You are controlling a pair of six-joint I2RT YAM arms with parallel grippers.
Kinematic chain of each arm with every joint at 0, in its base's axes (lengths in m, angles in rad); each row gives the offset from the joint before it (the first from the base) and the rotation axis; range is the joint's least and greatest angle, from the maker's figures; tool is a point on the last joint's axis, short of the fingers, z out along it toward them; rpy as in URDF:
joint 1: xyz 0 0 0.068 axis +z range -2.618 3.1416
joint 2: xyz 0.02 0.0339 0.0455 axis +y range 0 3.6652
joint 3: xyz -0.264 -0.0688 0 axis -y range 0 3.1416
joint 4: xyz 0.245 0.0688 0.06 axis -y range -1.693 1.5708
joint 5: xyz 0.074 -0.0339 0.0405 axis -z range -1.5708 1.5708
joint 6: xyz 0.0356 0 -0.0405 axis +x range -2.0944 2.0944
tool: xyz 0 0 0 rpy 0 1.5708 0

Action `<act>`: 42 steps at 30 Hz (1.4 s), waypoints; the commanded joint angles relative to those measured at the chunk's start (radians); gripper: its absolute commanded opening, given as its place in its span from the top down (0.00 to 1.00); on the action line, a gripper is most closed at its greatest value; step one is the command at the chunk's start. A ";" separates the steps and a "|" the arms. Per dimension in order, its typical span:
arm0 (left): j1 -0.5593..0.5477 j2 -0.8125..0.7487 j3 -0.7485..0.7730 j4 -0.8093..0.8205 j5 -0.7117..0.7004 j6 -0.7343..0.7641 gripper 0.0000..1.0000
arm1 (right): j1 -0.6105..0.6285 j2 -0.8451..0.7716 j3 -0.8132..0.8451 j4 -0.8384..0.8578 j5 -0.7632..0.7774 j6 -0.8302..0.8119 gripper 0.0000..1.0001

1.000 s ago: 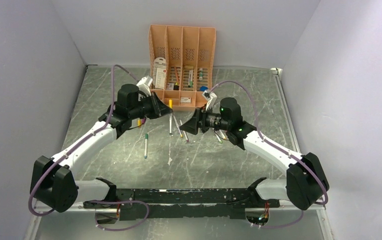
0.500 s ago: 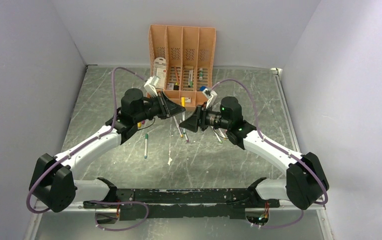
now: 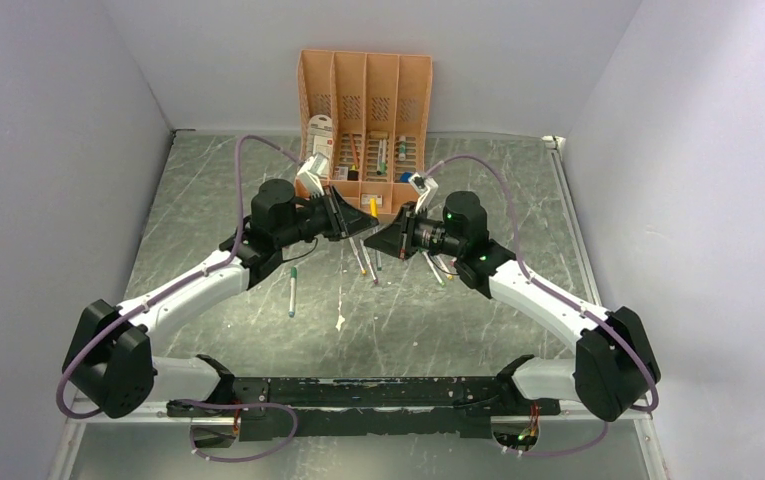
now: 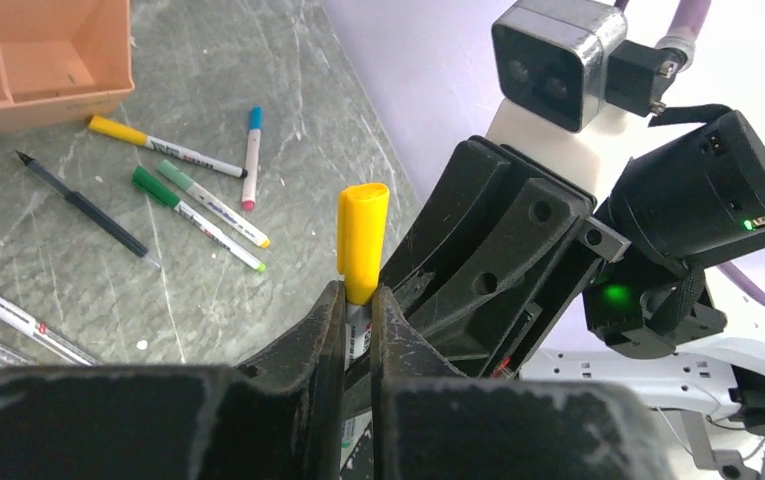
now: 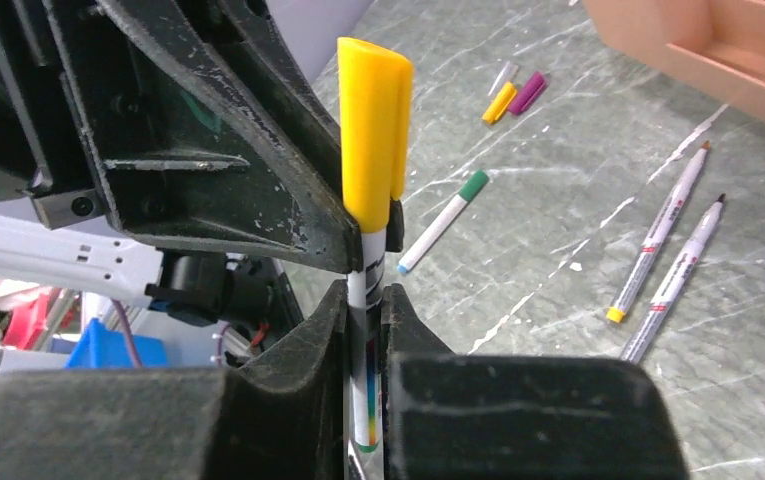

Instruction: Open the pen caps

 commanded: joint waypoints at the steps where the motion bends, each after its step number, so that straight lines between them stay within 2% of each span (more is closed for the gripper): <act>1: -0.018 0.006 0.002 0.027 -0.010 0.008 0.83 | -0.002 -0.023 0.023 0.013 0.013 -0.016 1.00; 4: -0.020 0.010 -0.003 0.036 -0.007 0.006 0.76 | -0.002 -0.020 0.016 0.014 0.008 -0.014 1.00; 7: -0.020 0.013 -0.004 0.044 -0.006 0.009 0.62 | -0.002 -0.021 0.012 0.015 0.003 -0.013 1.00; 10: -0.021 0.016 0.000 0.050 -0.013 0.017 0.53 | -0.002 -0.022 0.009 0.013 -0.008 -0.013 1.00; 12: -0.021 0.016 0.002 0.060 -0.020 0.022 0.49 | -0.003 -0.023 0.006 0.014 -0.015 -0.012 1.00; 16: -0.021 0.023 0.018 0.053 -0.046 0.038 0.47 | -0.002 -0.024 -0.004 0.018 -0.019 -0.009 1.00; 32: -0.022 0.081 0.082 0.055 -0.091 0.063 0.50 | 0.015 -0.028 -0.045 0.035 -0.024 0.006 1.00; 34: -0.022 0.084 0.086 0.051 -0.094 0.067 0.54 | 0.015 -0.029 -0.047 0.037 -0.023 0.006 1.00; 42: -0.022 0.093 0.094 0.017 -0.103 0.086 0.83 | 0.016 -0.020 -0.044 0.041 -0.025 0.009 1.00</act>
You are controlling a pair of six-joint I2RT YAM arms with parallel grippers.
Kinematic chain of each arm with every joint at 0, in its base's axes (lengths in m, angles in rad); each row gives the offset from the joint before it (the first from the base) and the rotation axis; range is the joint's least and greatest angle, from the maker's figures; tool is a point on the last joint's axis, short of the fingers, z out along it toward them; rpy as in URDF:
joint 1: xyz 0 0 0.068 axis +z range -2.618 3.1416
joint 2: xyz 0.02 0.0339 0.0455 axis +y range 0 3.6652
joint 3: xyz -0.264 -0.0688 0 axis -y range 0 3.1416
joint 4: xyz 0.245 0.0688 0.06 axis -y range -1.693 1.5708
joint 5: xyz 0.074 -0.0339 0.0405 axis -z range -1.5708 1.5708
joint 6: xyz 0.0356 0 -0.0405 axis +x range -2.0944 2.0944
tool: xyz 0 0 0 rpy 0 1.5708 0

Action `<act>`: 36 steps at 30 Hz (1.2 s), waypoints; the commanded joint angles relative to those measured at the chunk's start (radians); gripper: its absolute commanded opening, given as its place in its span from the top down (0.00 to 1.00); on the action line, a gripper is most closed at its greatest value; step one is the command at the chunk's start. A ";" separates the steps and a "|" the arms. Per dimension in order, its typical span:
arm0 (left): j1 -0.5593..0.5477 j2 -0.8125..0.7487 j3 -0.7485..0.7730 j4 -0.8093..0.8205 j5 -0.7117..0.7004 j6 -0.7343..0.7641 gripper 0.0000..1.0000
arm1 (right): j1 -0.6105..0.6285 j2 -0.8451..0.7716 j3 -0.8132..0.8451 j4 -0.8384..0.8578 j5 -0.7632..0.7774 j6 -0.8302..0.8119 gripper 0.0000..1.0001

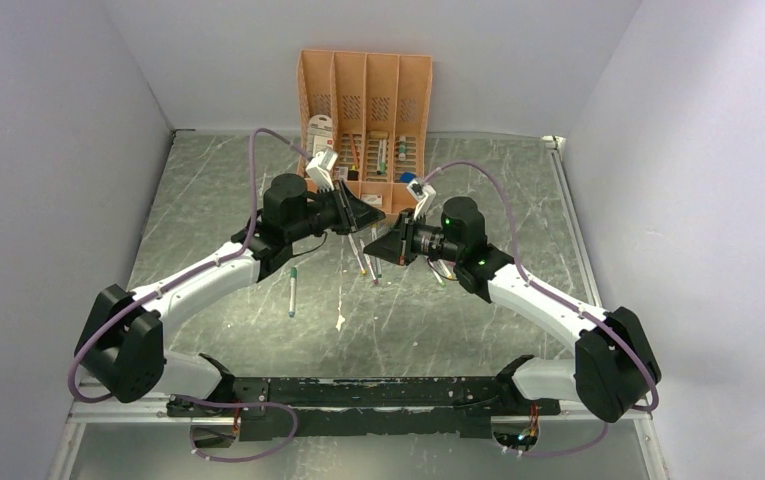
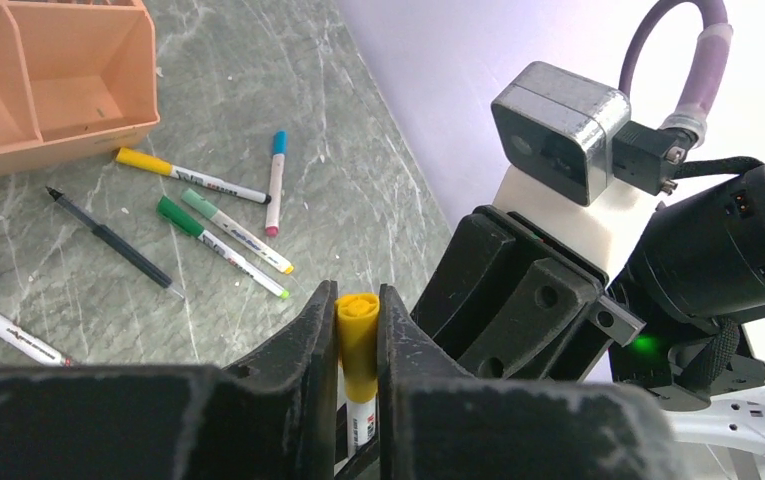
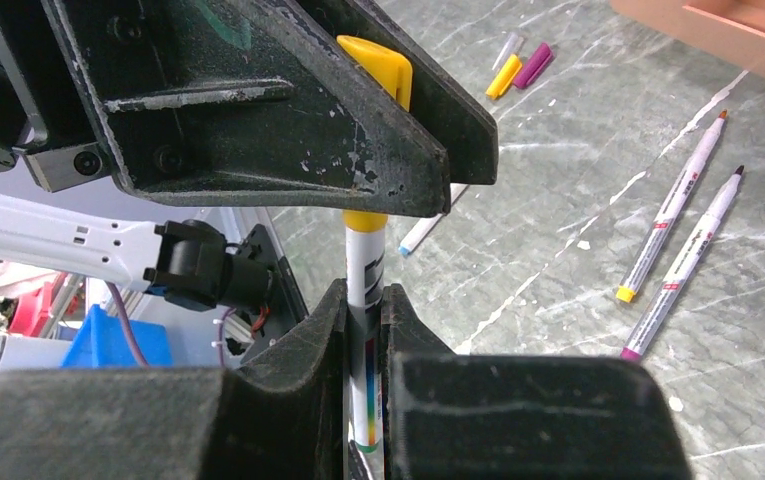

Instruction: Open the pen caps

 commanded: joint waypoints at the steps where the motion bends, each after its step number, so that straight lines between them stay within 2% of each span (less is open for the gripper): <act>1: -0.002 0.017 0.036 -0.007 -0.023 0.028 0.86 | 0.006 -0.014 -0.004 0.033 -0.015 0.001 1.00; 4: -0.004 0.023 0.038 -0.016 -0.019 0.030 0.90 | 0.006 -0.010 0.006 0.024 -0.014 -0.001 0.98; 9: -0.006 0.027 0.034 -0.045 -0.028 0.043 0.91 | 0.006 -0.012 0.028 0.001 -0.004 -0.006 0.75; 12: -0.006 0.027 0.030 -0.057 -0.035 0.051 0.91 | 0.005 -0.013 0.040 -0.013 0.003 -0.013 0.71; 14: -0.006 0.027 0.027 -0.063 -0.038 0.054 0.91 | 0.005 -0.013 0.045 -0.018 0.006 -0.017 0.73; 19: -0.005 0.031 0.027 -0.066 -0.041 0.060 0.91 | 0.005 -0.007 0.047 -0.019 0.003 -0.019 0.99; 26: -0.007 0.052 0.064 -0.099 -0.069 0.106 0.91 | 0.006 0.010 0.047 -0.063 0.020 -0.022 1.00; 33: -0.006 0.102 0.207 -0.224 -0.213 0.236 0.92 | 0.014 0.025 -0.004 -0.066 0.008 0.020 1.00; 36: -0.005 0.121 0.233 -0.222 -0.272 0.260 0.92 | 0.043 0.019 -0.043 -0.058 0.014 0.039 1.00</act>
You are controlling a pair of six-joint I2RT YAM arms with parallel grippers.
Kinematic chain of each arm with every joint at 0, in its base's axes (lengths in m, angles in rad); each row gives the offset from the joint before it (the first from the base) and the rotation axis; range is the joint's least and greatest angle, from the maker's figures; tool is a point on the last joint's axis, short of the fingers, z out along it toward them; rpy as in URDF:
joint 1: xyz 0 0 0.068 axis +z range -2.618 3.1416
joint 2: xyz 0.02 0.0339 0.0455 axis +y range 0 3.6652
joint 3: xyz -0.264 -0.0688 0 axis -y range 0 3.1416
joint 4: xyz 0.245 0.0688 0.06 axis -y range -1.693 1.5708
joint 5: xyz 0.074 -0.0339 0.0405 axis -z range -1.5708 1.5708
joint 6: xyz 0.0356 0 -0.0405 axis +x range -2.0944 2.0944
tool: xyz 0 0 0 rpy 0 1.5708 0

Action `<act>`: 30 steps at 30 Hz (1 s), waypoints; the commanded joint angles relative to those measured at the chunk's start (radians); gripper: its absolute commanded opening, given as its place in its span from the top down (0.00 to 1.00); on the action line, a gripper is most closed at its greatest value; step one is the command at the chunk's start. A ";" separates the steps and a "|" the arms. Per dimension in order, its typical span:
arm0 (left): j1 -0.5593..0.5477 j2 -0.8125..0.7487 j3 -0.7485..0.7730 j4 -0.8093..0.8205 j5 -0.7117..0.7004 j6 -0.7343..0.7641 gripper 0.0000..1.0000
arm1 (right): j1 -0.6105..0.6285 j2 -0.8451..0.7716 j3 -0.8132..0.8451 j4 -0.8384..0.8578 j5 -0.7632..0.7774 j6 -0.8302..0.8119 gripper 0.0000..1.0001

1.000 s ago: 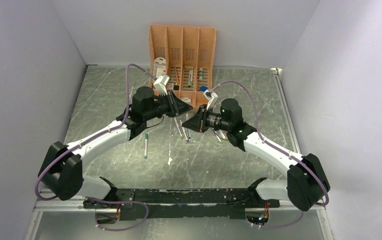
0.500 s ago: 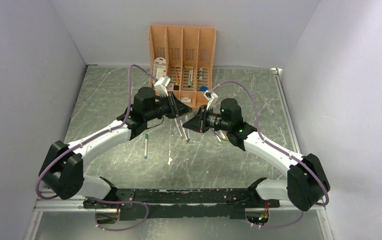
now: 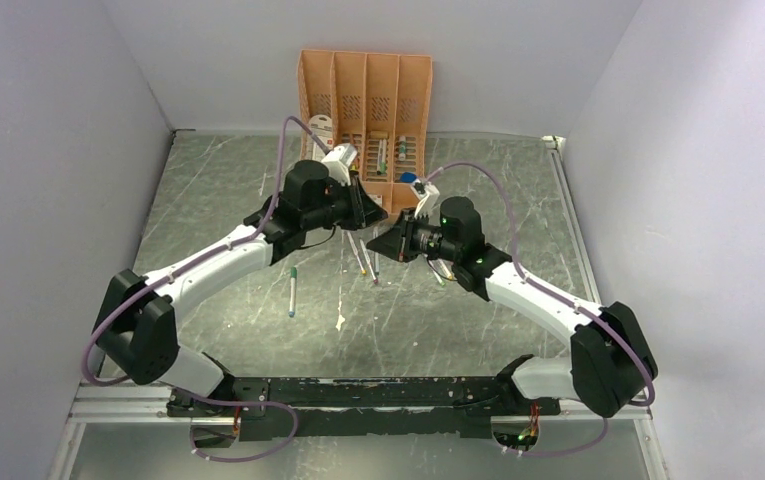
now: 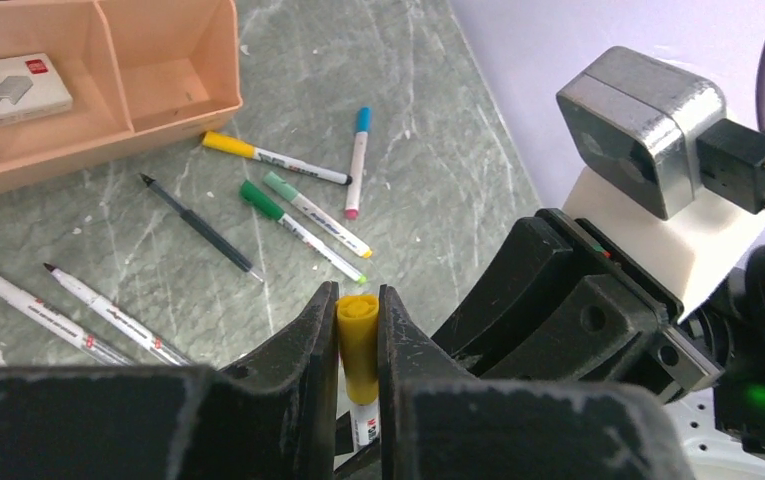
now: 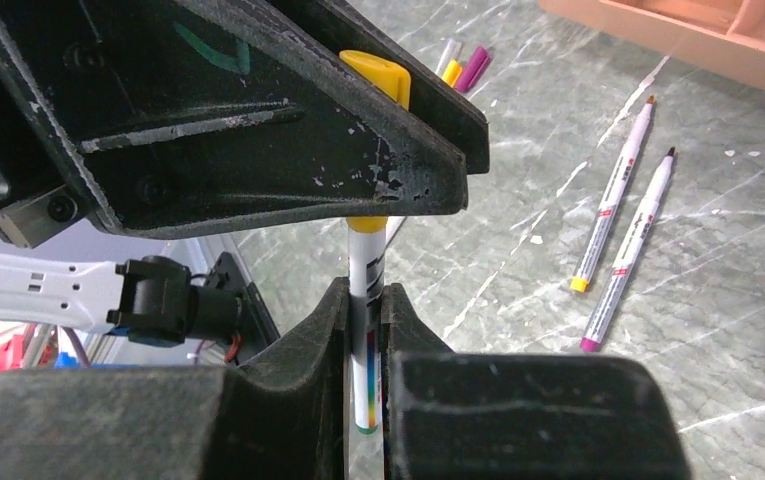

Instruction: Open the pen caps

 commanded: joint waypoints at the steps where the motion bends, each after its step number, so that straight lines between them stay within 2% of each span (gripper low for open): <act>1: 0.020 0.031 0.075 0.021 -0.202 0.106 0.92 | 0.065 -0.010 -0.064 -0.017 -0.067 0.037 1.00; 9: 0.076 0.082 0.123 0.092 -0.202 0.065 0.91 | 0.188 -0.055 -0.226 0.051 -0.002 0.131 1.00; 14: 0.117 0.092 0.180 0.001 -0.192 0.083 0.91 | 0.193 -0.104 -0.249 -0.015 0.054 0.108 1.00; 18: 0.138 0.057 0.179 -0.134 -0.193 0.115 0.91 | 0.189 -0.096 -0.130 -0.243 0.200 -0.008 1.00; 22: 0.147 -0.013 0.105 -0.229 -0.216 0.130 0.90 | 0.160 -0.018 0.029 -0.432 0.362 -0.123 1.00; 26: 0.151 -0.077 0.022 -0.291 -0.219 0.123 0.90 | 0.121 0.101 0.168 -0.540 0.469 -0.198 1.00; 30: 0.153 -0.117 -0.023 -0.337 -0.230 0.119 0.90 | 0.106 0.231 0.271 -0.568 0.510 -0.230 1.00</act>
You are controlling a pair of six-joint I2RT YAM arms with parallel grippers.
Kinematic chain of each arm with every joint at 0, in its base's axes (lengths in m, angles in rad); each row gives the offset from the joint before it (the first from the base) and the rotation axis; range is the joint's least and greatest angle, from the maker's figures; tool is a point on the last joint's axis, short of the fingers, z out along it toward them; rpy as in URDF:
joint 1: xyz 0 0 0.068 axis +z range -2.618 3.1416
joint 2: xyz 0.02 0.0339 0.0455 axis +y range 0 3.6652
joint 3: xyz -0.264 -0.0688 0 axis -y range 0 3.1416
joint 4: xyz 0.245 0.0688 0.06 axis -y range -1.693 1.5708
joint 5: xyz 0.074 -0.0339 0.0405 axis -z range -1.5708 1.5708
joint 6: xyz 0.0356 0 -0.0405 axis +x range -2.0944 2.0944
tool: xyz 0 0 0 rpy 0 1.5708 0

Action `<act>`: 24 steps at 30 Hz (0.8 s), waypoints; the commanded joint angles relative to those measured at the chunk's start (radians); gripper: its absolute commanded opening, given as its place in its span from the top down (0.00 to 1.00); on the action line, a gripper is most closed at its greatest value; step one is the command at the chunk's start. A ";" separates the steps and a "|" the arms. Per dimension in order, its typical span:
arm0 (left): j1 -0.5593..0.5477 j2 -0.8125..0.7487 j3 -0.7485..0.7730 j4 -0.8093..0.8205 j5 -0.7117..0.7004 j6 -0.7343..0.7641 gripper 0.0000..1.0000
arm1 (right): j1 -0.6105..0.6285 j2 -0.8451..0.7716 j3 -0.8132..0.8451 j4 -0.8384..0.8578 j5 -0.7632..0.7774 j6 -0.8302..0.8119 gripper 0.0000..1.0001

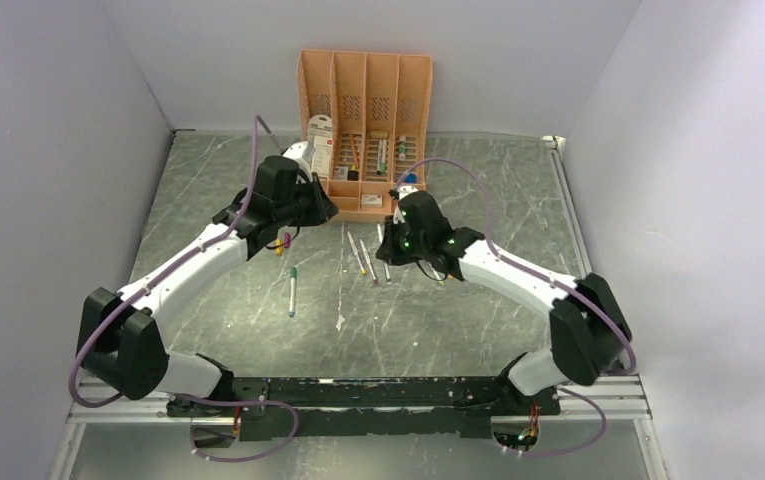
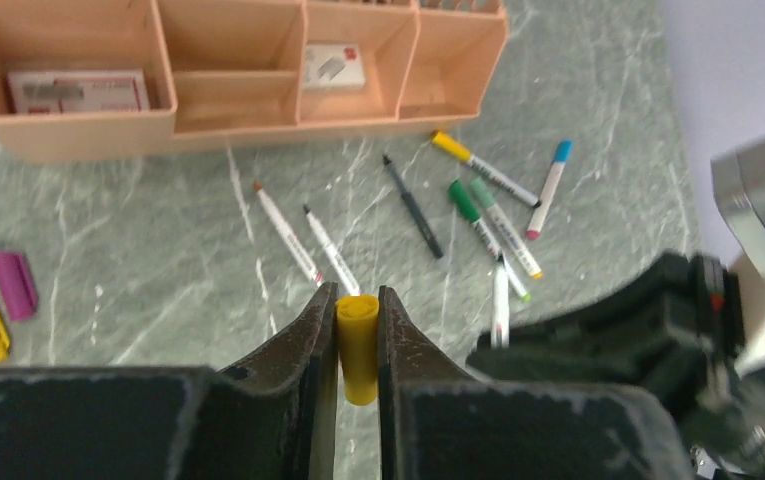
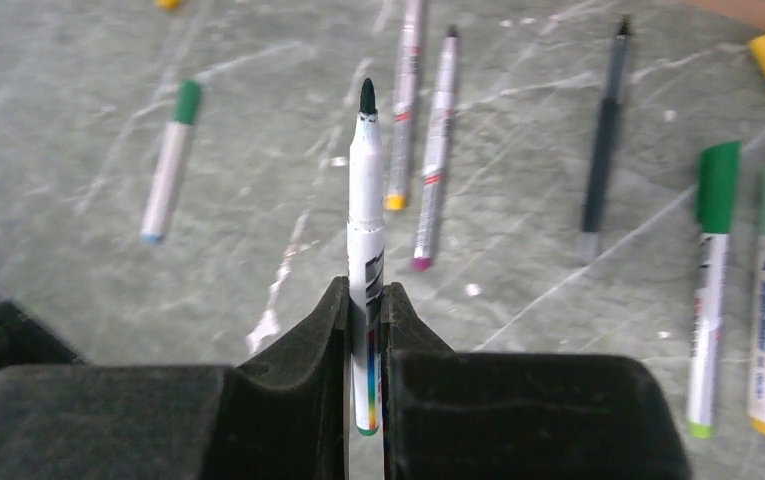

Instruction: Open the pen caps

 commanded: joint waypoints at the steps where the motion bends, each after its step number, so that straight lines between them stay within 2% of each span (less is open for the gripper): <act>1: 0.010 -0.050 -0.040 -0.091 -0.035 0.015 0.90 | -0.019 0.131 0.100 -0.119 0.111 -0.084 1.00; 11: 0.012 -0.065 -0.060 -0.117 -0.037 0.026 0.89 | -0.043 0.392 0.277 -0.127 0.097 -0.125 1.00; 17: 0.012 -0.058 -0.071 -0.107 -0.034 0.023 0.89 | -0.044 0.482 0.319 -0.123 0.079 -0.126 1.00; 24: 0.013 -0.043 -0.064 -0.112 -0.042 0.030 0.89 | -0.046 0.538 0.338 -0.117 0.065 -0.126 0.94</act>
